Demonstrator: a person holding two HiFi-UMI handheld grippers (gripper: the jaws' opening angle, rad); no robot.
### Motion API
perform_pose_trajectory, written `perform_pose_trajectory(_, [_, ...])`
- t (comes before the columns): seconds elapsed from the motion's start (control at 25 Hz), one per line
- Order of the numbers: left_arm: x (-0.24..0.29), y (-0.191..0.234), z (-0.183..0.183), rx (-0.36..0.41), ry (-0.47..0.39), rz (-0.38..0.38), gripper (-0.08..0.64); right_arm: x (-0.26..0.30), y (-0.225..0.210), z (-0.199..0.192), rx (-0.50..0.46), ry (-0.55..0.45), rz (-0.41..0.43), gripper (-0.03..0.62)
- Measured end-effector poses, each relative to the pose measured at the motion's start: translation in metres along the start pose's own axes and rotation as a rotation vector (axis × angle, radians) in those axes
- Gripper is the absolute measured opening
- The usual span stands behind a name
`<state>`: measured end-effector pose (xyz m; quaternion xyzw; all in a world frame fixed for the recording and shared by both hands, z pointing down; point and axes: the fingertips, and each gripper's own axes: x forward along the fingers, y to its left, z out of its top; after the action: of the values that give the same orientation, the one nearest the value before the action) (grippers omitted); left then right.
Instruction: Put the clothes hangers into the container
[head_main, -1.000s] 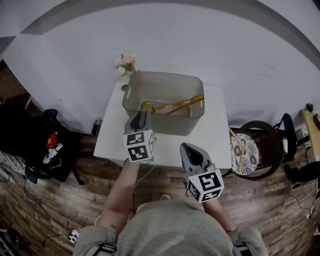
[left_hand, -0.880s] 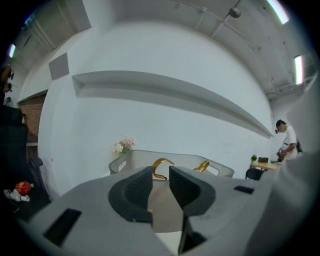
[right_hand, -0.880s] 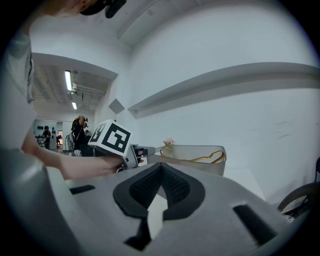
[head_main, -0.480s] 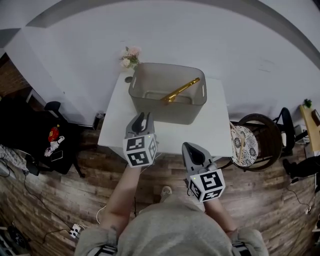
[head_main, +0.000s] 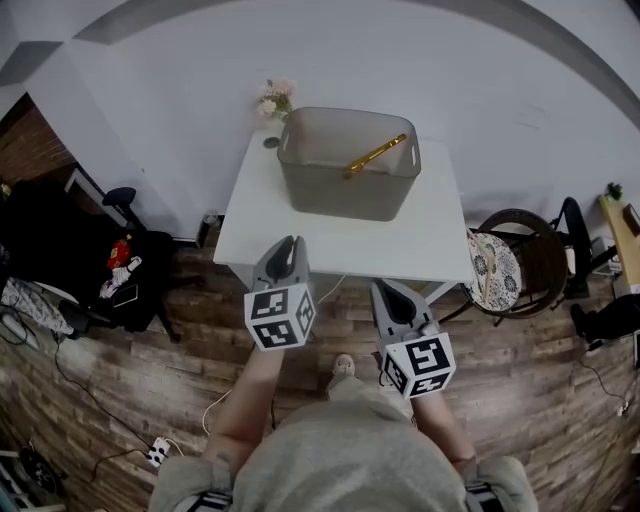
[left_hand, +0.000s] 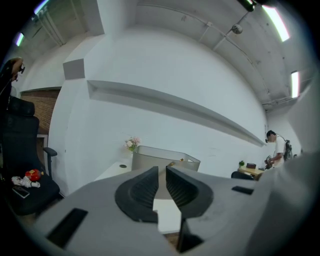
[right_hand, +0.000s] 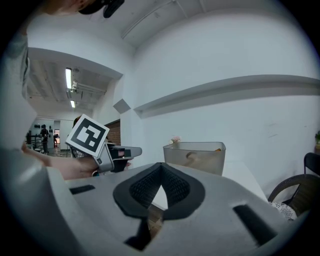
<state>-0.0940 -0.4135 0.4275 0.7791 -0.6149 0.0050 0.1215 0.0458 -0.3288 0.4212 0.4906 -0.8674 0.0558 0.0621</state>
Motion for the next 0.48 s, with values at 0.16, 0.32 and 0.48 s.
perform_pose_trajectory(0.16, [-0.041,0.003,-0.01,0.005,0.003,-0.004,0.034,-0.021,0.024,-0.004,0.002,-0.007,-0.006,-0.002])
perform_pose_trajectory(0.32, [-0.086,0.006,-0.019,-0.003,0.003,-0.014,0.025,-0.045,0.053,-0.011,-0.004,-0.01,-0.01,-0.002])
perform_pose_trajectory(0.48, [-0.127,0.007,-0.029,-0.01,0.004,-0.023,0.02,-0.068,0.076,-0.019,0.005,-0.014,-0.018,-0.002])
